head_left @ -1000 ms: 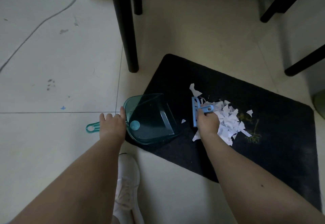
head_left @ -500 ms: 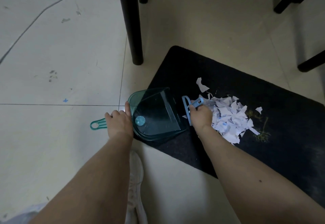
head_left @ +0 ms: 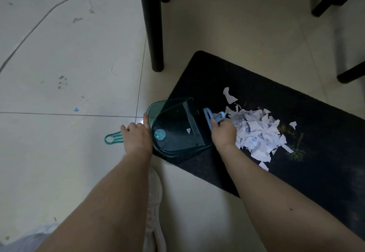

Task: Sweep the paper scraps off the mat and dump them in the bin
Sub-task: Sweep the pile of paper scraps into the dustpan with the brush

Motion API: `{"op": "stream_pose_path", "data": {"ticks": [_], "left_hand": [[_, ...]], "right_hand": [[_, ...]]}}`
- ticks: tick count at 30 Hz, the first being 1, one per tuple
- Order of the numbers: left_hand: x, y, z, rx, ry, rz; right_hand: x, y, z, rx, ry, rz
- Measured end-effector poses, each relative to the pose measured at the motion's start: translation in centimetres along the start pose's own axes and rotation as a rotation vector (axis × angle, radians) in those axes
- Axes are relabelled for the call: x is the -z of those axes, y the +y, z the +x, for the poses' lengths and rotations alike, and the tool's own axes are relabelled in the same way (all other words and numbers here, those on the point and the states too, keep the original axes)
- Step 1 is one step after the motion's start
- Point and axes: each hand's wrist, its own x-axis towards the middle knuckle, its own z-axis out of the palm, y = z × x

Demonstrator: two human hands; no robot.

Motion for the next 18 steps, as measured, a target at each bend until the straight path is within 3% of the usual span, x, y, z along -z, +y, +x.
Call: {"op": "stream_pose_path", "data": {"ticks": [4,11,18], "left_hand": [[0.2,-0.2,-0.1,-0.004,-0.003,-0.01],[1.3,0.4,-1.2,-0.143,0.041,0.046],[1.4,3.9,-2.3,-0.192,0.049,0.069]], "right_hand": [[0.2,-0.4,-0.6,0.031,-0.029,0.134],[7.2,0.7,1.2,-0.067,0.305,0.216],[10.4,3.2,0.8,-0.085,0.425,0.19]]}}
